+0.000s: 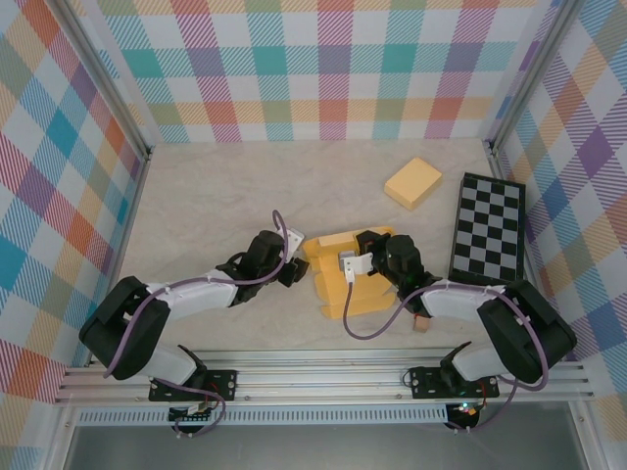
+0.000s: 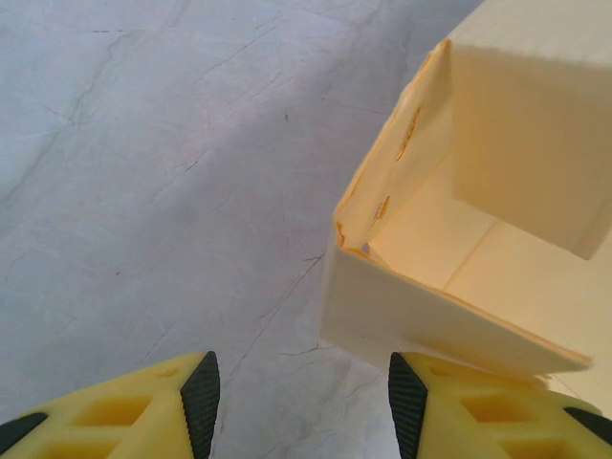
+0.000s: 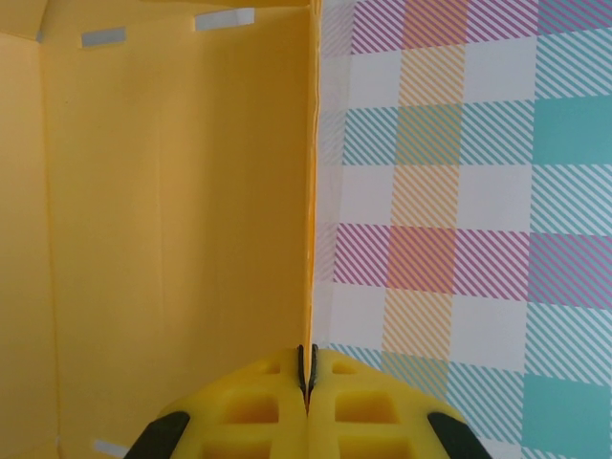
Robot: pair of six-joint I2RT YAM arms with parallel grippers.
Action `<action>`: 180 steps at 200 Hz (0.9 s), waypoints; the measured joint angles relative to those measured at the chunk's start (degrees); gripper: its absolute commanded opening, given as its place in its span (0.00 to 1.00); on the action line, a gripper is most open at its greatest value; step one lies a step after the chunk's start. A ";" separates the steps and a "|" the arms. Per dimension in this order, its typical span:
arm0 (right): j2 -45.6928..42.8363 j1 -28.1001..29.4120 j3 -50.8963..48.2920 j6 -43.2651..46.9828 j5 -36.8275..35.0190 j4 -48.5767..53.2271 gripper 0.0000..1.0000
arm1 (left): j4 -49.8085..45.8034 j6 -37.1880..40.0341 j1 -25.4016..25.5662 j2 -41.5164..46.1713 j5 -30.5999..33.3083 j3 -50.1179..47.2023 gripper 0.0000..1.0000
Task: Fold the paper box
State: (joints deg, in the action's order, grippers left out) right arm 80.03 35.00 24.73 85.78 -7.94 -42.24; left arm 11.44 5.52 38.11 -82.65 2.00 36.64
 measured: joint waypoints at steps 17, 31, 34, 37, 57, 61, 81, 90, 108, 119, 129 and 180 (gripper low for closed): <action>0.70 0.00 0.00 0.00 -0.02 -0.70 0.00 | -0.59 0.96 0.00 -0.09 -0.02 0.09 0.53; 1.22 0.00 0.00 0.02 -0.02 -1.14 0.00 | -0.85 1.49 0.00 -0.63 -0.22 0.57 0.53; 1.33 0.00 0.00 0.02 -0.04 -1.27 0.00 | -0.87 1.60 0.00 -0.79 -0.35 0.74 0.53; 1.49 0.00 0.00 0.02 -0.04 -1.40 0.00 | -0.85 1.60 0.00 -0.90 -0.48 0.83 0.52; 2.40 0.07 0.00 0.02 -0.48 -1.95 0.00 | -0.74 1.55 0.00 -1.07 -1.64 1.16 0.52; 2.60 0.13 0.00 0.02 -0.52 -2.10 0.00 | -0.74 1.40 0.00 -1.07 -2.08 1.16 0.52; 3.58 0.57 0.00 0.02 -1.11 -2.69 0.00 | -0.55 0.74 0.07 -1.07 -3.37 1.16 0.52; 4.13 0.76 0.00 0.04 -1.42 -2.97 0.00 | -0.31 0.26 0.17 -1.07 -3.96 1.16 0.52; 5.42 1.20 0.00 0.04 -2.29 -4.13 0.00 | 0.83 -0.96 0.63 -1.09 -4.72 1.16 0.51; 5.86 1.42 0.00 0.02 -2.82 -4.70 0.00 | 1.51 -1.79 0.94 -1.09 -5.07 1.16 0.51; 6.10 1.57 0.00 0.02 -3.17 -5.07 0.00 | 2.27 -2.75 1.40 -1.16 -5.38 1.16 0.51; 6.56 1.92 0.00 0.04 -4.11 -5.55 0.00 | 4.87 -5.33 5.01 -1.92 -5.60 1.16 0.51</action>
State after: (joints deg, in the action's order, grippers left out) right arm 86.59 36.93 24.73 85.82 -12.05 -47.79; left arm 16.32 0.19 43.11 -84.58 -3.60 37.80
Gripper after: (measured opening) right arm 0.048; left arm 0.506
